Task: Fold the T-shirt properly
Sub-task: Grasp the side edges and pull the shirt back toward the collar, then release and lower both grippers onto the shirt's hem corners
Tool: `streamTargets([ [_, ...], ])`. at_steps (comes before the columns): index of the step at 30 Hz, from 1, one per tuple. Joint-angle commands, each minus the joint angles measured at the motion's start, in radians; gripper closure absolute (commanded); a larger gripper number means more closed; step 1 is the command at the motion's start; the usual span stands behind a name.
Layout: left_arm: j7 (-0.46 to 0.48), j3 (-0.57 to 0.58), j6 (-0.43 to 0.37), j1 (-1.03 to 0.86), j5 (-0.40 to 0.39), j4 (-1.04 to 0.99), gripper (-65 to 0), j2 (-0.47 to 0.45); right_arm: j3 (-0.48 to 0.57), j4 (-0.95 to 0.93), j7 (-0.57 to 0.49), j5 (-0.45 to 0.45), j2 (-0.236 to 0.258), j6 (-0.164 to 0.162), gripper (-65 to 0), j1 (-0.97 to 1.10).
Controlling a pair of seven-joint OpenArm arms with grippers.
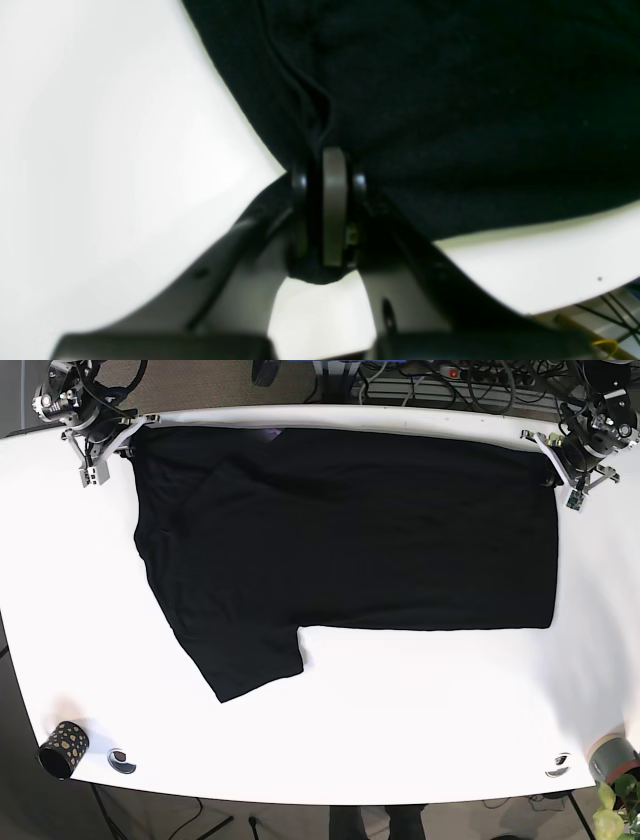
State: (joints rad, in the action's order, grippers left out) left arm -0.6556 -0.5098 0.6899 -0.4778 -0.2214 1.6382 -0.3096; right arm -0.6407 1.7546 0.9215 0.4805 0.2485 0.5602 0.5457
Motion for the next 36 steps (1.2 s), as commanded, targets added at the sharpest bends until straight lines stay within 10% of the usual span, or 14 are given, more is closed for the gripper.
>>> streamTargets([
  [1,-0.023,-0.022,0.000,-0.009,0.015,0.009,-12.4,-0.012,-0.029,0.038,-0.012,0.007,-0.001,-0.002,-4.9,0.018],
  [7,-0.023,-0.048,0.000,-0.009,0.012,0.012,-35.0,-0.012,-0.037,0.048,-0.011,-0.001,-0.011,-0.002,-21.1,0.021],
  [14,-0.025,-0.054,0.000,-0.009,-0.028,0.115,-36.7,-0.010,-0.090,0.049,-0.011,0.008,-0.016,-0.002,-54.7,0.012],
  [24,-0.025,-0.025,-0.008,0.052,-0.152,0.195,-36.7,-0.006,-0.086,0.044,-0.014,0.001,-0.007,0.100,-49.0,-0.083],
  [36,-0.025,-0.010,-0.008,0.337,0.070,0.086,-36.7,0.122,0.040,0.038,-0.011,-0.049,0.025,0.093,-49.0,-0.309],
])
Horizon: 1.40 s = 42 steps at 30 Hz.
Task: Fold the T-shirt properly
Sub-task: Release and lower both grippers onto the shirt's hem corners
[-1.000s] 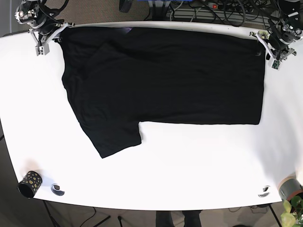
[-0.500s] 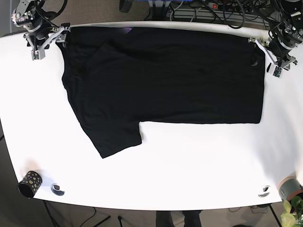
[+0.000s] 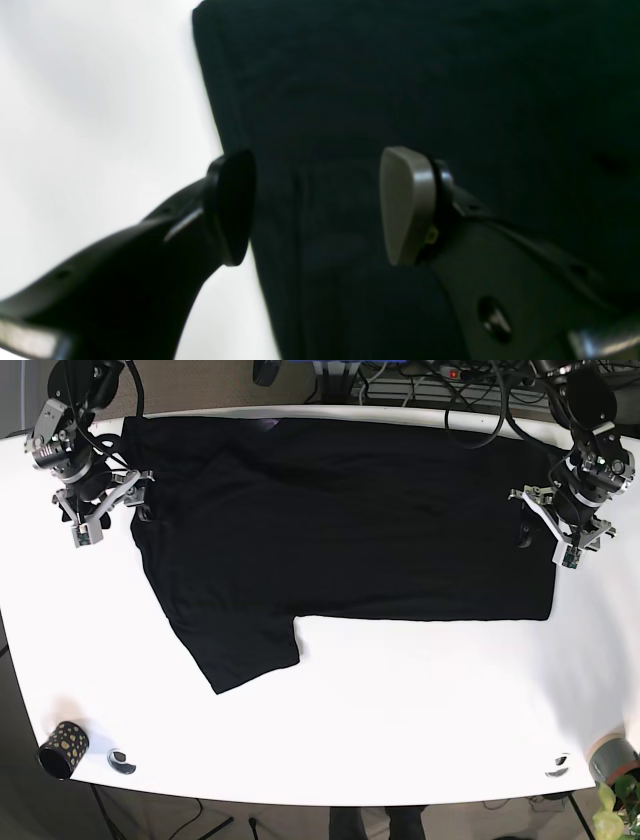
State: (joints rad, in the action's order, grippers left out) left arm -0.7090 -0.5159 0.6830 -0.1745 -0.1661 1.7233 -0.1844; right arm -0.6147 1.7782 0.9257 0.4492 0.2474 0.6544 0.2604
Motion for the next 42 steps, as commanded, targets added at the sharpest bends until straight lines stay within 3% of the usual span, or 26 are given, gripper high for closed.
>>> streamTargets([
  [1,0.028,-0.003,-0.001,0.053,0.032,-0.007,-36.7,0.001,0.026,0.013,-0.015,-0.036,0.028,-0.002,-49.0,-0.043],
  [8,0.028,-0.003,-0.001,0.191,0.110,-0.099,-36.7,0.020,0.098,-0.127,-0.015,-0.163,0.028,0.005,-49.0,-0.235],
  [17,0.028,-0.002,-0.001,0.231,0.110,-0.153,-36.7,0.020,0.138,-0.441,-0.030,-0.272,0.039,0.008,-49.0,-0.528],
  [28,0.030,-0.007,-0.001,0.206,0.110,-0.151,-36.7,0.016,0.138,-0.820,-0.225,-0.387,0.039,0.008,-49.0,-0.701],
  [35,0.030,-0.005,-0.001,0.195,0.110,-0.153,-36.7,0.016,0.141,-0.838,-0.231,-0.384,0.013,0.008,-49.0,-0.694],
  [42,0.030,-0.005,-0.001,0.201,0.110,-0.159,-36.7,0.013,0.243,-0.820,-0.231,-0.384,-0.024,0.006,-48.8,-0.671],
])
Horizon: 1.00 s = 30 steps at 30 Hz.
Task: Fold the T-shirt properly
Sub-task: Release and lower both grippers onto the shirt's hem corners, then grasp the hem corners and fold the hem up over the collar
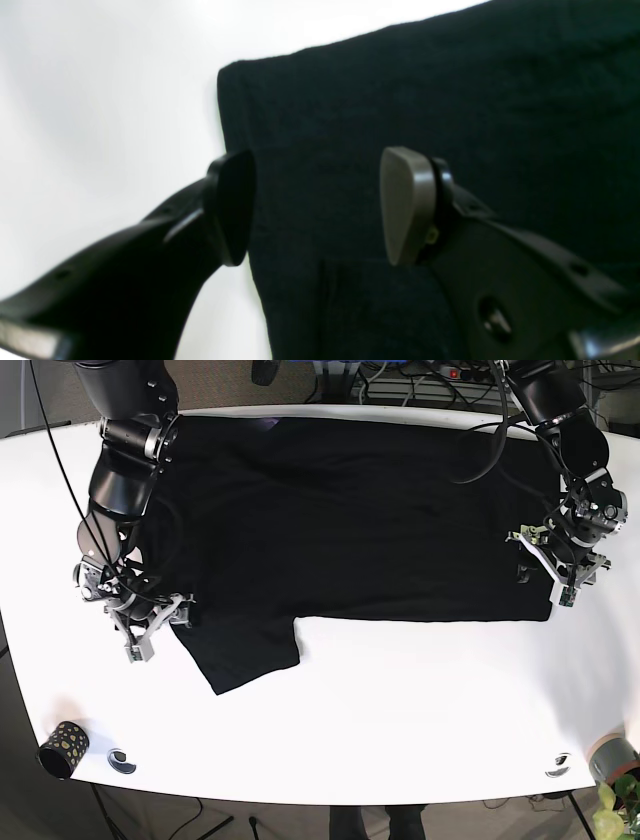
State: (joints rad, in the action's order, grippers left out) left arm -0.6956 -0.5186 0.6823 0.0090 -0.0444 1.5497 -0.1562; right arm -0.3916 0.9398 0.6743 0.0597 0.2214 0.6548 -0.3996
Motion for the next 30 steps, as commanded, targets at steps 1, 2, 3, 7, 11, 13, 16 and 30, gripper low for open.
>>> streamTargets([
  [1,0.017,-0.002,0.000,0.018,-0.010,0.015,-36.7,-0.015,0.026,0.023,0.020,0.006,0.000,0.004,-48.8,-0.011],
  [2,0.017,-0.002,0.000,0.019,-0.010,0.015,-36.7,-0.015,0.026,0.023,0.020,0.006,-0.006,0.004,-48.8,-0.009],
  [3,0.017,-0.002,0.000,0.019,-0.010,0.015,-36.8,-0.015,0.024,0.026,0.019,0.006,-0.015,0.001,-48.8,-0.005],
  [7,0.015,-0.002,-0.005,0.026,-0.010,0.013,-37.2,-0.015,0.024,0.035,0.015,0.006,-0.020,0.000,-43.6,0.000],
  [11,-0.016,-0.004,-0.088,0.061,-0.004,-0.002,-44.0,-0.015,0.026,0.035,0.009,0.006,-0.020,0.003,-25.5,0.000],
  [13,-0.029,-0.004,-0.125,0.081,-0.005,-0.021,-48.3,-0.015,0.027,0.035,-0.001,0.006,-0.020,0.003,-17.6,0.000],
  [16,-0.029,-0.005,-0.189,0.119,-0.007,-0.068,-52.8,-0.016,0.030,0.035,-0.009,0.006,-0.023,0.004,-3.8,0.001],
  [30,0.067,0.001,-0.220,0.332,-0.012,-0.506,-52.8,-0.099,0.029,0.035,-0.012,0.004,-0.029,0.001,0.0,0.003],
])
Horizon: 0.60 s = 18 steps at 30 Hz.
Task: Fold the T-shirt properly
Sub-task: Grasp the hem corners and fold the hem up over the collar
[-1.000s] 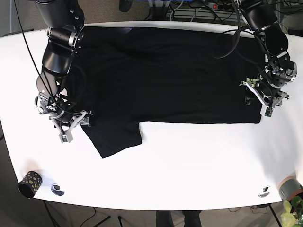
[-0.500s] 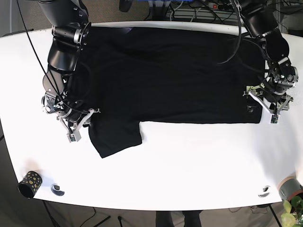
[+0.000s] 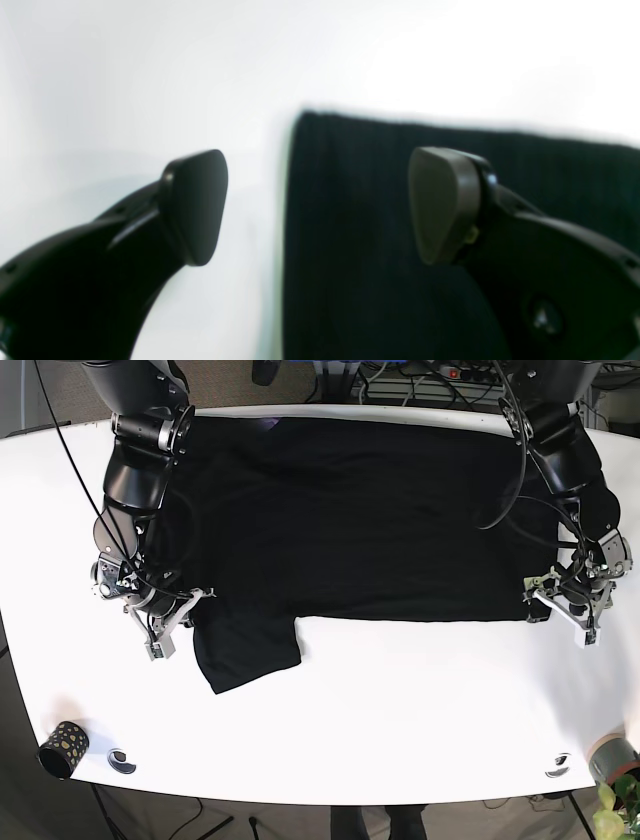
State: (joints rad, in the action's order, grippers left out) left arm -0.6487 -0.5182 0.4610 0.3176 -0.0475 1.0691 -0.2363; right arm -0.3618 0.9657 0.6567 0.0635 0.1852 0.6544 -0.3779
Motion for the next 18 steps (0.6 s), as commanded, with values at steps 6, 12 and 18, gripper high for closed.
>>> streamTargets([
  [6,0.025,0.002,0.008,0.055,-0.009,-0.097,-52.8,-0.019,-0.003,0.009,0.005,0.002,0.007,0.002,0.0,-0.017],
  [12,0.025,0.057,0.088,0.051,-0.009,-0.099,-52.2,-0.019,-0.004,0.009,0.005,0.002,0.006,0.000,0.0,-0.017],
  [18,0.027,0.059,0.088,0.050,-0.009,-0.099,-27.6,-0.018,-0.004,0.009,0.004,0.002,0.006,0.000,0.0,-0.017],
])
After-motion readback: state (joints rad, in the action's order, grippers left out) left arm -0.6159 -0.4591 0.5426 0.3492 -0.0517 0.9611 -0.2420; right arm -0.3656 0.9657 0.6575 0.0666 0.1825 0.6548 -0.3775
